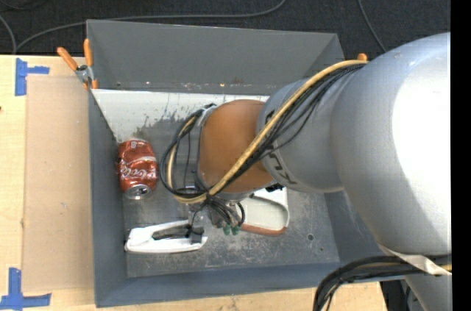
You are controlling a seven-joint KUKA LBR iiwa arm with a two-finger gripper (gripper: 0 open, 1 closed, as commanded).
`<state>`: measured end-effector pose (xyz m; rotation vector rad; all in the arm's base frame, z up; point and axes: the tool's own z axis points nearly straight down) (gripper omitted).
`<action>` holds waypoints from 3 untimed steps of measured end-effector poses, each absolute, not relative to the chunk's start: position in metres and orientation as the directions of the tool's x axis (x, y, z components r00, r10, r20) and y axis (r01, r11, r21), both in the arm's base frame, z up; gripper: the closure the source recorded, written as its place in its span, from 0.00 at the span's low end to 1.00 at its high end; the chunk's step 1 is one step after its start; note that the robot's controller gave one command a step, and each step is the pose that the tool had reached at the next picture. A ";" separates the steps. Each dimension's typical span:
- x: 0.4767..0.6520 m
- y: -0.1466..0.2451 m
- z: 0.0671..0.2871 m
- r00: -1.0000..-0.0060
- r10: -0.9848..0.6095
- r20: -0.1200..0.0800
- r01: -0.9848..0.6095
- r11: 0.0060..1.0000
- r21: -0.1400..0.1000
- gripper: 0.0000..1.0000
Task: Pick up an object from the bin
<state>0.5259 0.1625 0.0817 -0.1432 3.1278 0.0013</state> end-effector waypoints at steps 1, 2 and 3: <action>0.526 0.160 0.083 -0.991 -0.135 -0.015 -0.135 0.991 0.003 1.00; 0.493 0.182 0.083 -0.892 -0.449 -0.049 -0.449 0.893 -0.023 1.00; 0.521 0.153 0.103 -0.960 -0.277 -0.028 -0.277 0.961 0.006 1.00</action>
Offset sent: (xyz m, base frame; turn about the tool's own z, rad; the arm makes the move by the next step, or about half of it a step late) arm -0.0487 0.0256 -0.0117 -0.3849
